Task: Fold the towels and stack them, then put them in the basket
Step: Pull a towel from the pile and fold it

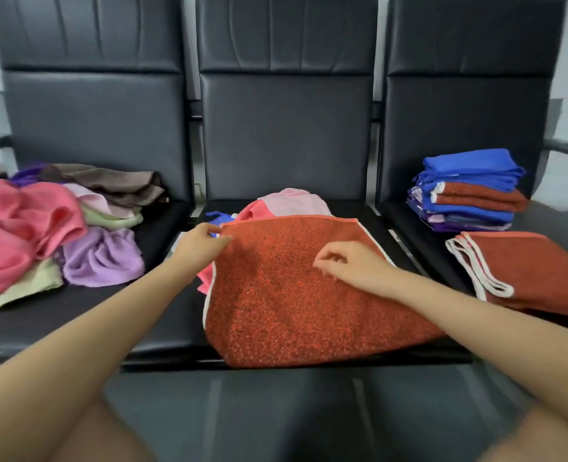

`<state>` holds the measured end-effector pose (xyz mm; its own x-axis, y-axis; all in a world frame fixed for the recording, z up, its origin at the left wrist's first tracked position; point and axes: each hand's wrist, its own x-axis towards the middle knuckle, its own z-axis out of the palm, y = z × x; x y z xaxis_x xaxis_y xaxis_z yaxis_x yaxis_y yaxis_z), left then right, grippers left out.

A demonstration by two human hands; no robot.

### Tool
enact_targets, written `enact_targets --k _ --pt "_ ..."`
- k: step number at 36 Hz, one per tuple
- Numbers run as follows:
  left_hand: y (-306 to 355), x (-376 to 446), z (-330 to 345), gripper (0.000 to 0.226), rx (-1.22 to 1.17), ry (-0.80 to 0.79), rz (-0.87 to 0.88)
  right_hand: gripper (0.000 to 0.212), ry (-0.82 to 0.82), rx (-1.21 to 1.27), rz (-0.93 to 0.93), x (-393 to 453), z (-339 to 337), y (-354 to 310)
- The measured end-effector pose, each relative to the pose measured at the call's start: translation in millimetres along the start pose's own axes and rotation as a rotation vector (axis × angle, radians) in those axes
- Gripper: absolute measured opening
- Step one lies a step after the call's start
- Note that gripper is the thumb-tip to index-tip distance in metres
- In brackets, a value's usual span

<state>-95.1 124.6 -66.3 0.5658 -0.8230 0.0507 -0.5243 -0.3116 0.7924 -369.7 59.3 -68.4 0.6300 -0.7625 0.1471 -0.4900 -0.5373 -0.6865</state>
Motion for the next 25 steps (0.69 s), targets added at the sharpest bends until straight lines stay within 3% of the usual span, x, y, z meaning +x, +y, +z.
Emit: enact_targets --k 5,9,11,16,19,23,25 --pt "-17 -40 -6 0.013 -0.203 -0.205 -0.192 0.013 -0.142 -0.167 -0.116 -48 20 -16" --pt "-26 -69 -13 0.008 -0.346 -0.314 -0.222 0.04 -0.233 -0.476 -0.301 -74 29 -10" --pt "-28 -80 -14 0.017 -0.362 -0.368 -0.225 0.058 -0.26 -0.652 -0.396 -81 31 -4" --pt "-28 -102 -14 0.011 -0.355 -0.346 -0.113 0.061 -0.203 -0.749 -0.484 -90 29 2" --pt "-28 -109 -18 0.021 -0.407 -0.322 -0.044 0.058 -0.192 -0.754 -0.499 -93 27 2" --pt "-23 -122 -21 0.017 -0.112 -0.399 0.042 0.056 -0.17 -0.756 -0.528 -93 27 5" --pt "-26 -128 -19 0.016 -0.088 -0.422 0.083 0.056 -0.162 -0.763 -0.535 -93 29 5"
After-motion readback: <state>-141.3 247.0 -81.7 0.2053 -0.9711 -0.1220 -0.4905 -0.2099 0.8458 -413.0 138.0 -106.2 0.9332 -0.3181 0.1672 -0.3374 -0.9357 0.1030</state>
